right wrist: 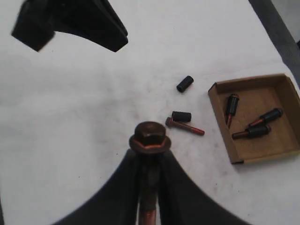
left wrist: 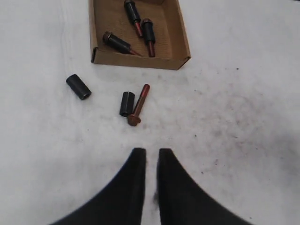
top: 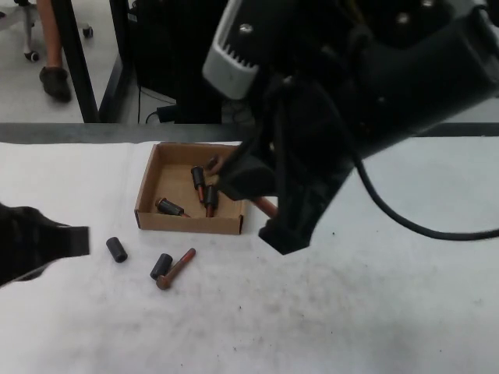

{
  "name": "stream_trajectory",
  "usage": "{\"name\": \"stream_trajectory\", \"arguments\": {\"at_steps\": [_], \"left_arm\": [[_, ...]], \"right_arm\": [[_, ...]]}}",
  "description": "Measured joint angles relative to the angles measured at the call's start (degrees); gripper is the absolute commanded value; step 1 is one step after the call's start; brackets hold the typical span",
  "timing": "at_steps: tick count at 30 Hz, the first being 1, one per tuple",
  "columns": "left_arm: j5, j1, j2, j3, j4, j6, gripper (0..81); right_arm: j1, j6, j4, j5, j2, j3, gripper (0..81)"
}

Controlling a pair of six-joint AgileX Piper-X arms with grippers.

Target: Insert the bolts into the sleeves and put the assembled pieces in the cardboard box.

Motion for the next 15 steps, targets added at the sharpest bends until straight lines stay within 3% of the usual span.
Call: {"name": "stream_trajectory", "arguments": {"at_steps": [6,12,15], "left_arm": [[-2.89,0.00,9.39,-0.28,-5.29,0.00,12.2],[-11.56,0.00,20.52,-4.08,-8.24,-6.37,36.3],[-13.80,0.00,26.23,-6.31,-9.62,-11.02,38.8]], "right_arm": [[0.00,5.72,0.10,1.89,-5.72,4.53,0.3],[0.00,9.26,0.30,2.59,-9.82,10.44,0.3],[0.00,10.06,0.67,2.59,-10.74,11.27,0.3]]}}
